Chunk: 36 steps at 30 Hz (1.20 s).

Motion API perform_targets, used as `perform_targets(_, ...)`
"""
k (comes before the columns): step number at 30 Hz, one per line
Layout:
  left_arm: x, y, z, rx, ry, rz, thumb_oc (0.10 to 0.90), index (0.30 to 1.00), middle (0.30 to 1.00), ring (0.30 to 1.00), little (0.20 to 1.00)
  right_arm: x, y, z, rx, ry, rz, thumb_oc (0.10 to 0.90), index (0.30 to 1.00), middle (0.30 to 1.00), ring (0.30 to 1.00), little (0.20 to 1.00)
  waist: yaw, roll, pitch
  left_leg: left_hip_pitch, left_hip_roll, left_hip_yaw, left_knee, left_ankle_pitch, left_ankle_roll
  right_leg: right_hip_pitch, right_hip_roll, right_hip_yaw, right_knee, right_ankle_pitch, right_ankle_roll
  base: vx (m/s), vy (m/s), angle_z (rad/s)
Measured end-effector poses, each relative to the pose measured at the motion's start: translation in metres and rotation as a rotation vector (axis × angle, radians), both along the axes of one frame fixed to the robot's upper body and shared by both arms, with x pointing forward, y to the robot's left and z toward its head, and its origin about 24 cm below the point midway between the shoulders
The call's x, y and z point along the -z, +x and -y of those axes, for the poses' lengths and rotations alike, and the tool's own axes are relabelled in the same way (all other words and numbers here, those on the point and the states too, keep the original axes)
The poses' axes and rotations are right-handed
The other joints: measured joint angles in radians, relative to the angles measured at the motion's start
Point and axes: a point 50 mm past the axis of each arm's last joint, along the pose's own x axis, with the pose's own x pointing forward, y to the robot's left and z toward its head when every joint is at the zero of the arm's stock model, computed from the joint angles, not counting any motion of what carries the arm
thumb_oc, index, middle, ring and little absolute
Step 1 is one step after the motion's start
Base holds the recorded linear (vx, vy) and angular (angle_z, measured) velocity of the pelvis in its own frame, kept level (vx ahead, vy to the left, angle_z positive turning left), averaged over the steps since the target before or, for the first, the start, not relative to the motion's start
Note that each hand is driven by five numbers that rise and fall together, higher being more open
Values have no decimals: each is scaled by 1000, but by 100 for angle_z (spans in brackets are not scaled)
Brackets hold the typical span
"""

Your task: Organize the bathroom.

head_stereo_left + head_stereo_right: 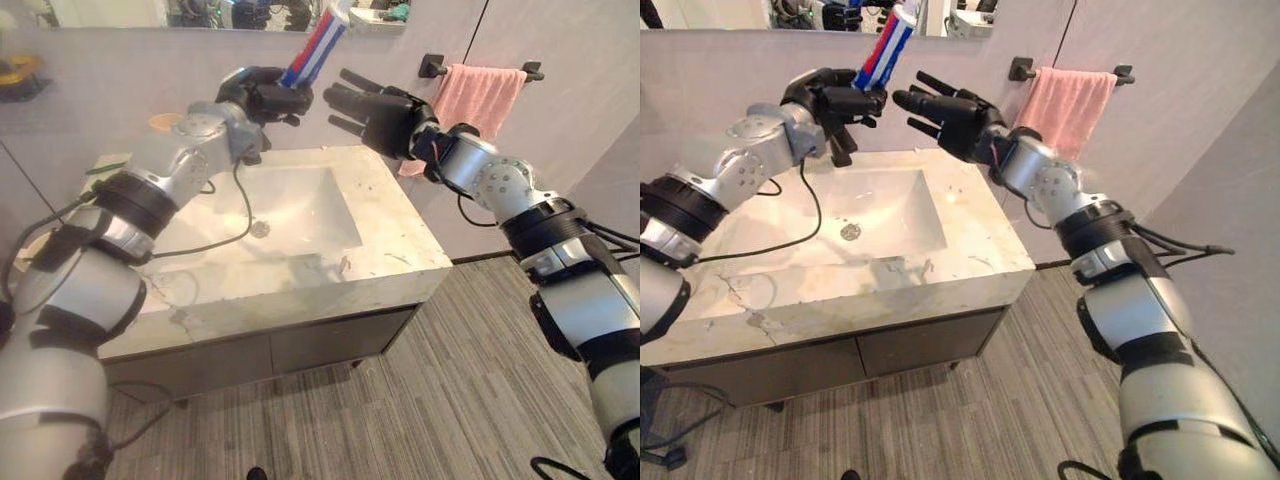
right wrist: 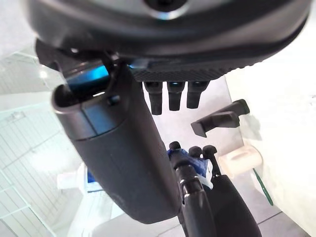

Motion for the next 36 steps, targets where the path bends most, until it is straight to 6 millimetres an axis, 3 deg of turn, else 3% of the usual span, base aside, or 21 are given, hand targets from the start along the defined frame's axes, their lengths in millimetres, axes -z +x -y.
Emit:
perform_targets(17,12,3,0,29,17,-67,400,300,300,300,300,-8,6,11,60,1,55,800,900,900,900,900,-3,0,0,0,-3,-10,0,0,0,9,0,-12,-5,0,0,13,16,1)
perform_targets(27,29,10,-19,-45,35,-191,400,300,300,300,300,-15,10,13,42,-14,65,800,900,900,900,900,0,0,0,-5,-5,-23,0,0,0,10,0,-24,-5,0,0,20,20,4)
perform_targets(36,32,10,-20,-47,41,-211,400,300,300,300,300,-19,9,11,8,29,65,800,900,900,900,900,17,0,0,-12,-5,-29,0,0,0,6,0,-28,-5,0,0,2,1,1)
